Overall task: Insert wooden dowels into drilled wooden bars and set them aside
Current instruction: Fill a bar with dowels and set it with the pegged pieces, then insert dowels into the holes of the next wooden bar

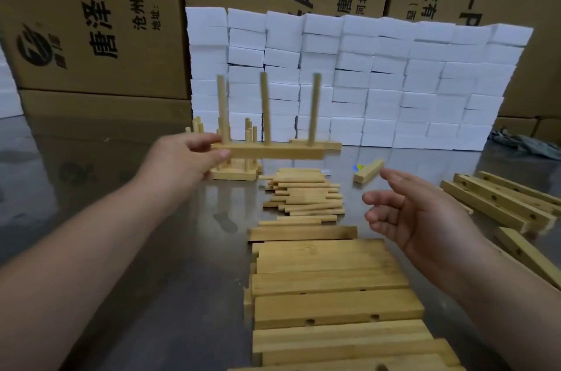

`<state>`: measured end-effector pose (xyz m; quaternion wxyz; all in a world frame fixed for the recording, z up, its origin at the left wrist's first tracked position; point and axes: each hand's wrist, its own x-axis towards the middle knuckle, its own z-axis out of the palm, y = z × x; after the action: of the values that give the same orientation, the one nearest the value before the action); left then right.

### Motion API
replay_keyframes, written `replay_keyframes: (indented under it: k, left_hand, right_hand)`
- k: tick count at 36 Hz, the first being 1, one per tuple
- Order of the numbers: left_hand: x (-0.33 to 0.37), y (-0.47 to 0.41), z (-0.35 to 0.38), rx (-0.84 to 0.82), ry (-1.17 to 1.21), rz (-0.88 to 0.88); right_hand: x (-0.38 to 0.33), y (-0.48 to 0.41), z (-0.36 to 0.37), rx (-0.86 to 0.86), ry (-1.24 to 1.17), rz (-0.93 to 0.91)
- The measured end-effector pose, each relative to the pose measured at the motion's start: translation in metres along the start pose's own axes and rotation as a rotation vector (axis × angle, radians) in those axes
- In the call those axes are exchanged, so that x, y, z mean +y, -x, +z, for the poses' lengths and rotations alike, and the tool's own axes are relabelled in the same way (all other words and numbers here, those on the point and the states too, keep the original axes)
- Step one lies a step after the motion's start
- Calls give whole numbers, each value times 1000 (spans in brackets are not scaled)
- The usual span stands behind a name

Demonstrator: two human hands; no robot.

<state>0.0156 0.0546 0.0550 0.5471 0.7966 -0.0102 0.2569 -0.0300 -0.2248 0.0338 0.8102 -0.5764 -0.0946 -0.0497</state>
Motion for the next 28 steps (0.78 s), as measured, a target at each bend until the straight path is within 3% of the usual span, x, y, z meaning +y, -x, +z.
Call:
replay_keyframes:
  k: [5, 11, 18, 28]
  left_hand:
    - [-30, -14, -23, 87, -149, -86]
    - [-79, -18, -54, 80, -512, -205]
    - [-77, -31, -42, -66, -678, -183]
    - [-87, -50, -25, -69, -815, -113]
  right_hand:
    - [1, -2, -3, 29, -2, 9]
    - [3, -3, -1, 35, 30, 8]
    - [6, -4, 0, 33, 79, 20]
    - [6, -3, 1, 51, 149, -12]
